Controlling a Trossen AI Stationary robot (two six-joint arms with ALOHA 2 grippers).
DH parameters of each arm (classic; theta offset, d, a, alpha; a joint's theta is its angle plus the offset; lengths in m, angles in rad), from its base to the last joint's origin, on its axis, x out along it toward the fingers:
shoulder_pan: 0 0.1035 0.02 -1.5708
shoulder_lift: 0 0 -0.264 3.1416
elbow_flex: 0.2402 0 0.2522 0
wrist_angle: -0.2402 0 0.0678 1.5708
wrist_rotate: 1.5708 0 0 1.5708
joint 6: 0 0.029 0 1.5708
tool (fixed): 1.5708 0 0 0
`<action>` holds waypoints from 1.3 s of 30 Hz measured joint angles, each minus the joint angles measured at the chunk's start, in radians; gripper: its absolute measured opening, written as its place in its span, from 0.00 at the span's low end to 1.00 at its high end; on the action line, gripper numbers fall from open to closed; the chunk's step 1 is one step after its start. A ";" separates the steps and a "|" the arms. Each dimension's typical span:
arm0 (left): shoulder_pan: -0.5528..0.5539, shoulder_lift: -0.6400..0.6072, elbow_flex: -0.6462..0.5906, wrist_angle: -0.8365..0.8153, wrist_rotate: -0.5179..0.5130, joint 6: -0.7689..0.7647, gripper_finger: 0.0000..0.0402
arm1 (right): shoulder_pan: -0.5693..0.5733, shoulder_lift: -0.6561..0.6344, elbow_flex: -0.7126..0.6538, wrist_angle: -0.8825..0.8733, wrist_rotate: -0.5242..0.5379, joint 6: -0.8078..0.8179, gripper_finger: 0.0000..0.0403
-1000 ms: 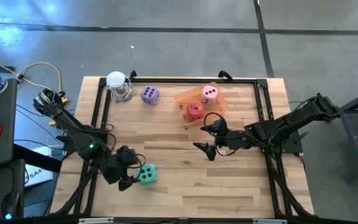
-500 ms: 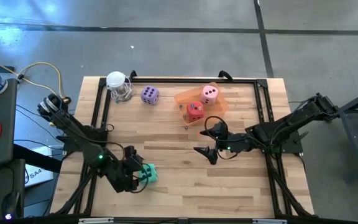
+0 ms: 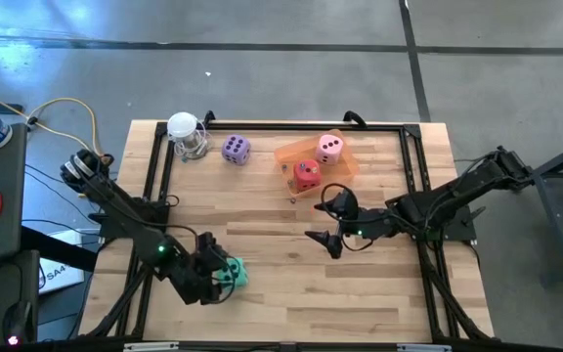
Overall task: Pick & Place Dice
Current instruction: Put the large light blue dice into the orange bin
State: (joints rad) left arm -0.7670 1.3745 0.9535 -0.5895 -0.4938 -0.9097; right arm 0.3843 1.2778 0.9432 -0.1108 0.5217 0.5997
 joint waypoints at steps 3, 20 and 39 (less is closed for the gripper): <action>-0.013 0.033 0.000 0.003 0.005 0.014 1.00 | 0.000 0.000 0.000 0.001 0.000 -0.002 0.99; -0.014 0.112 0.000 -0.001 0.000 0.021 1.00 | 0.000 0.000 0.000 0.010 0.000 -0.002 0.99; 0.008 0.186 0.000 0.029 0.031 0.022 1.00 | 0.000 0.000 0.000 0.009 0.001 -0.002 0.99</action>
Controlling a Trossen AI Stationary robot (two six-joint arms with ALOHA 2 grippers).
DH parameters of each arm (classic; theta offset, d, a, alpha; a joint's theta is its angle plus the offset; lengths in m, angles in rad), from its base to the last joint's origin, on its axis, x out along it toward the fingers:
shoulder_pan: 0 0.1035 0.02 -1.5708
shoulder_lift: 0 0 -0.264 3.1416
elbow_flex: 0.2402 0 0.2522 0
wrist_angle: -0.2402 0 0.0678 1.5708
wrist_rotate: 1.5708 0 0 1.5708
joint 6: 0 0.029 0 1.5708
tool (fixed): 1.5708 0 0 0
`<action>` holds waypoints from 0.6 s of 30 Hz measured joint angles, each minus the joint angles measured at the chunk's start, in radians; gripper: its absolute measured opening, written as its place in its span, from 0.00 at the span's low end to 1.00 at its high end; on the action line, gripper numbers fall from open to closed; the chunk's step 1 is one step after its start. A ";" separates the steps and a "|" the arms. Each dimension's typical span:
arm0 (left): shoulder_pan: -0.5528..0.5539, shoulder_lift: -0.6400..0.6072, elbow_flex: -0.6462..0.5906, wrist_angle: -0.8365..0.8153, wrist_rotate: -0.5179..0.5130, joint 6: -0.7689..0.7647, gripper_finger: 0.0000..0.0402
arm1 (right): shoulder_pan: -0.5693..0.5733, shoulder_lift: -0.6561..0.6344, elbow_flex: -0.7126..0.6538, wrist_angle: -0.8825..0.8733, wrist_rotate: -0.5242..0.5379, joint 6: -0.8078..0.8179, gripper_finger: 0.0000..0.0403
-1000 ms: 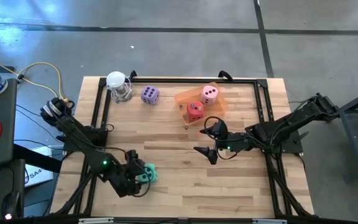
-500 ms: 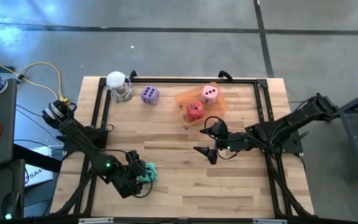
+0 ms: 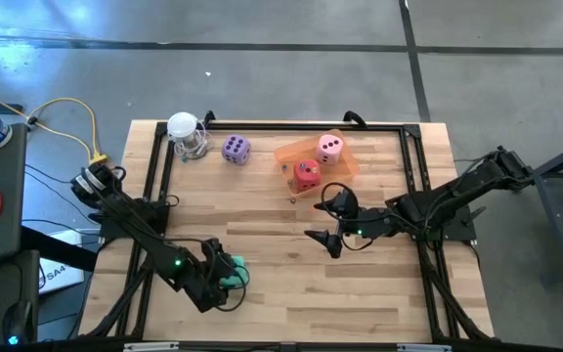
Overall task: Pick & Place Dice
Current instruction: Put the large light blue dice into the orange bin
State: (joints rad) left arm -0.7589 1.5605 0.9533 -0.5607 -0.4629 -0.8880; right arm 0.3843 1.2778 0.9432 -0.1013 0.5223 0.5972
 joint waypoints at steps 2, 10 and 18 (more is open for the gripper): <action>0.007 0.009 0.000 0.003 0.001 0.000 1.00 | 0.000 0.000 0.000 0.000 0.001 0.000 0.99; 0.021 0.069 -0.009 0.078 0.030 -0.005 0.99 | 0.004 0.000 0.000 0.000 0.000 0.005 0.99; 0.040 0.046 -0.009 0.086 0.029 -0.010 0.93 | 0.039 0.000 0.000 0.001 -0.001 0.014 0.99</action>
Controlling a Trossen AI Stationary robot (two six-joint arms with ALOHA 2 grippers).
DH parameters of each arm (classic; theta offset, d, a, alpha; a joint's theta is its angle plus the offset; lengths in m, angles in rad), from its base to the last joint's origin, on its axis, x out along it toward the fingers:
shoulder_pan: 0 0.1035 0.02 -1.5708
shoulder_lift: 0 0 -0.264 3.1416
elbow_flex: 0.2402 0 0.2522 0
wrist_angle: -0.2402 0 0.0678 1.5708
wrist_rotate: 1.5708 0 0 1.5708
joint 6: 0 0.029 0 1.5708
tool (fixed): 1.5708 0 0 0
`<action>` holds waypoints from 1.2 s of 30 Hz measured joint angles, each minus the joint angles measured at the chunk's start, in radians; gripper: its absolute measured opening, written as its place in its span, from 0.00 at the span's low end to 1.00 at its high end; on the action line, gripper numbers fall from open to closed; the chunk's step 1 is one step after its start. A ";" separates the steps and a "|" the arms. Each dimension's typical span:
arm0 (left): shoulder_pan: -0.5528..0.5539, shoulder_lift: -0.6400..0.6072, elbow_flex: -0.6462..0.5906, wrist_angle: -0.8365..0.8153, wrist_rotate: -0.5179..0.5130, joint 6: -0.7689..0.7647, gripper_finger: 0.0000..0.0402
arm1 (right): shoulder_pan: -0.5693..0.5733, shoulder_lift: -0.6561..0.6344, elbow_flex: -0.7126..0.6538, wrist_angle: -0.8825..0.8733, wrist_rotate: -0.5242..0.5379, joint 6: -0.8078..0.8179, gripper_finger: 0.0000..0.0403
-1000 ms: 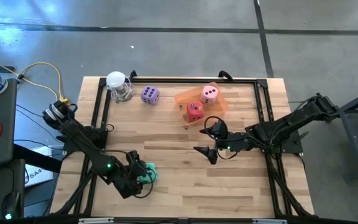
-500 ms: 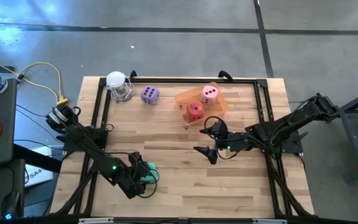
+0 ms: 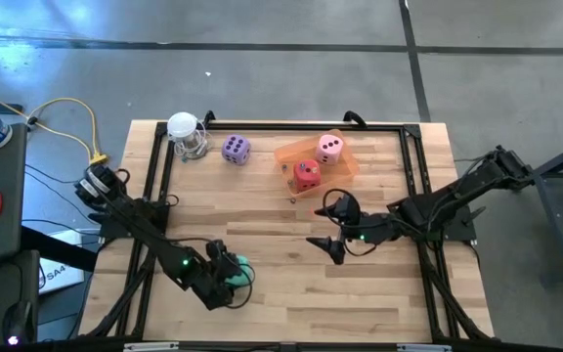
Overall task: Pick & Place Dice
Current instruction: Put the large light blue dice into the orange bin
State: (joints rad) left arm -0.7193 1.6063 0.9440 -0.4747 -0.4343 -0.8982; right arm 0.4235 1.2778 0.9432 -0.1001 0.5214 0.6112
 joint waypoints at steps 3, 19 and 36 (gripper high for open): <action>0.018 -0.036 0.000 -0.001 -0.011 -0.016 0.92 | 0.009 0.000 0.000 0.003 0.000 0.028 0.99; 0.189 -0.338 0.024 0.343 -0.300 0.361 0.92 | 0.053 0.000 0.000 0.133 -0.053 0.225 0.99; 0.246 -0.333 0.026 0.689 -0.427 0.890 0.92 | -0.104 0.001 -0.001 0.345 -0.199 0.308 0.99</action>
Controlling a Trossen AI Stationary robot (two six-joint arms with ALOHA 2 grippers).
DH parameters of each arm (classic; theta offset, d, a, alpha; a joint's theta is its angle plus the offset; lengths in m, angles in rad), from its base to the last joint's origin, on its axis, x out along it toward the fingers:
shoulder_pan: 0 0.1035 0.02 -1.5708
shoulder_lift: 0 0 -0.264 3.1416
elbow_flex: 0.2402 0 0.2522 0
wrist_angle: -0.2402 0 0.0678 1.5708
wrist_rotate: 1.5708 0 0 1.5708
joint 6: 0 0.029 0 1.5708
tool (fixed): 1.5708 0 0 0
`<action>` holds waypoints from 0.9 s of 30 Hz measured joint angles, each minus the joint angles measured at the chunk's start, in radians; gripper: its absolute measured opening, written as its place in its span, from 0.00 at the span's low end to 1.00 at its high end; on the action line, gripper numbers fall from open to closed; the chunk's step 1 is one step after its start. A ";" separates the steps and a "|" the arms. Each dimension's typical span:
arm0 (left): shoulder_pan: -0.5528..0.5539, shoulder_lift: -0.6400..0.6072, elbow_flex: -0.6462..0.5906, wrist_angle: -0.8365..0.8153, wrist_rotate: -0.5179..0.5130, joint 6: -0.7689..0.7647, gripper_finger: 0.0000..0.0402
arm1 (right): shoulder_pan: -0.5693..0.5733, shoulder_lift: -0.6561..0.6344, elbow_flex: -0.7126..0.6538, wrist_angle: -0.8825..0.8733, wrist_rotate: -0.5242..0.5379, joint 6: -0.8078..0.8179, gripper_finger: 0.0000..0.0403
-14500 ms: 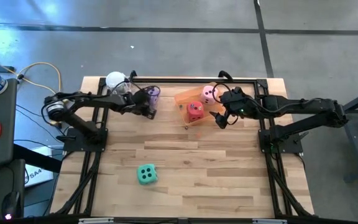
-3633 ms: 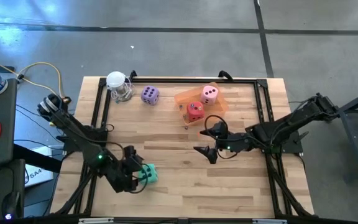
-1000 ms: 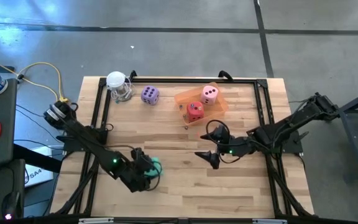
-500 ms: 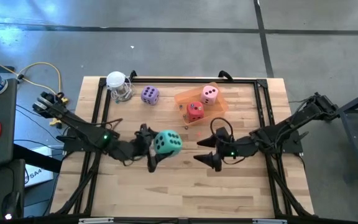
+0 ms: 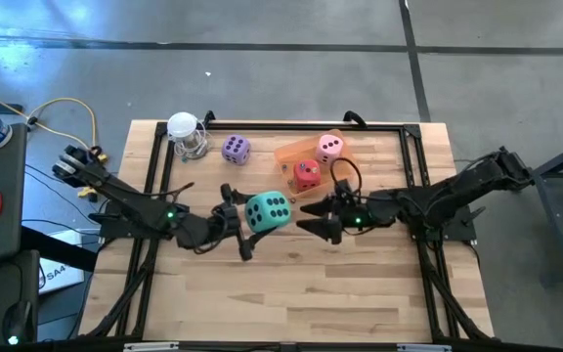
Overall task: Pick & Place Dice
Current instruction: Put the large light blue dice into the orange bin
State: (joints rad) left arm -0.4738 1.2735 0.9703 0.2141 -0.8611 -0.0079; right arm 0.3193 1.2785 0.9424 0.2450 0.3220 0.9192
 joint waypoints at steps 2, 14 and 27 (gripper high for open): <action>0.018 0.023 0.000 -0.007 0.034 -0.026 0.92 | -0.013 0.000 0.000 -0.010 0.012 0.000 0.99; 0.078 0.131 -0.001 -0.019 0.168 -0.075 0.92 | -0.067 0.052 0.000 -0.085 -0.035 0.085 0.99; 0.107 0.127 -0.001 -0.117 0.204 -0.120 0.92 | -0.112 0.145 -0.002 -0.009 -0.165 0.128 0.99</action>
State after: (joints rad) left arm -0.3668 1.4006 0.9698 0.0975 -0.6569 -0.1282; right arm 0.2077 1.4231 0.9409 0.2355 0.1572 1.0472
